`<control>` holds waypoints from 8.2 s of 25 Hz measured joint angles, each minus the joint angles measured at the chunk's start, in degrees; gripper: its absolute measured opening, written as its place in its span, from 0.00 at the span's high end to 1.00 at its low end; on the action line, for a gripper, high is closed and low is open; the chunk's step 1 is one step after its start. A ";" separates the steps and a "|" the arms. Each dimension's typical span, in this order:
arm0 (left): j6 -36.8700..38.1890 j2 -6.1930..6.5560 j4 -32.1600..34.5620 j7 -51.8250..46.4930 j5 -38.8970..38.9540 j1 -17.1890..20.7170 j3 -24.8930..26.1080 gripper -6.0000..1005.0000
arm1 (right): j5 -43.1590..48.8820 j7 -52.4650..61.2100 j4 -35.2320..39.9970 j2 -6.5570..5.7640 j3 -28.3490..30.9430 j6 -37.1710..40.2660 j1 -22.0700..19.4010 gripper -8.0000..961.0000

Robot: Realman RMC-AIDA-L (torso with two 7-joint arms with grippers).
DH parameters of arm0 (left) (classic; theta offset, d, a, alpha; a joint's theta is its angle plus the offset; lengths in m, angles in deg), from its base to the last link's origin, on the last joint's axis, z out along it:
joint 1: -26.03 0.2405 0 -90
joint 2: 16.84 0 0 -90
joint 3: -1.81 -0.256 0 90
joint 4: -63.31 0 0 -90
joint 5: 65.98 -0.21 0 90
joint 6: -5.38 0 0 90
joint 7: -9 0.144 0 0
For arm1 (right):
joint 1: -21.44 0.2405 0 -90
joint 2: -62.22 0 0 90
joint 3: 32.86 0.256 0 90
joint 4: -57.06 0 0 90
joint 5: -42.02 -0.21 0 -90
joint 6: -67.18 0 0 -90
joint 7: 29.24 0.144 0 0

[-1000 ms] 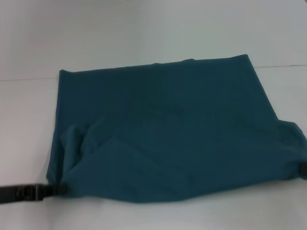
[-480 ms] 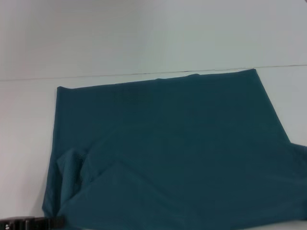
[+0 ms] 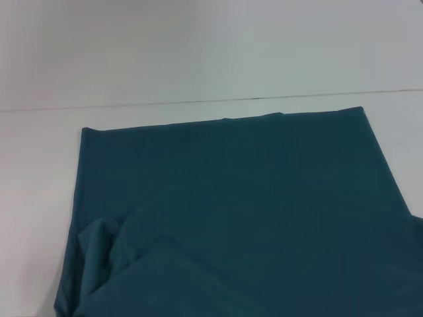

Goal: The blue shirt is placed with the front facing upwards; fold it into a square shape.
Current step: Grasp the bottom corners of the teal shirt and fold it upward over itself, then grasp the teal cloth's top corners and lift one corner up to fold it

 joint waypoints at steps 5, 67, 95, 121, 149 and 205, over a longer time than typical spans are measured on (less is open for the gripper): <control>0.52 -0.31 0.04 -0.06 -0.01 0.30 0.00 0.98 | 0.03 0.00 -0.28 0.12 0.19 0.27 0.00 0.93; -41.20 10.85 -27.61 3.11 -0.53 -32.48 3.57 0.98 | -11.08 3.65 -15.63 -2.80 4.55 -36.92 27.04 0.93; -64.14 3.84 -29.57 12.71 -0.04 -34.95 3.26 0.91 | -11.17 -2.90 -21.58 3.71 0.99 -64.32 33.06 0.78; -42.59 4.80 -14.75 -20.12 -16.86 -28.25 -8.67 0.23 | -14.23 -19.17 -0.69 8.04 -7.63 -33.90 23.46 0.03; -53.63 6.29 -28.81 -18.41 -18.13 -33.10 -8.68 0.23 | -14.24 -16.68 -1.34 8.62 -10.51 -34.96 24.55 0.04; -48.33 1.00 -8.92 -19.05 -14.32 -24.37 -8.69 0.84 | -15.36 -14.67 -3.52 8.72 -13.24 -37.79 23.98 0.05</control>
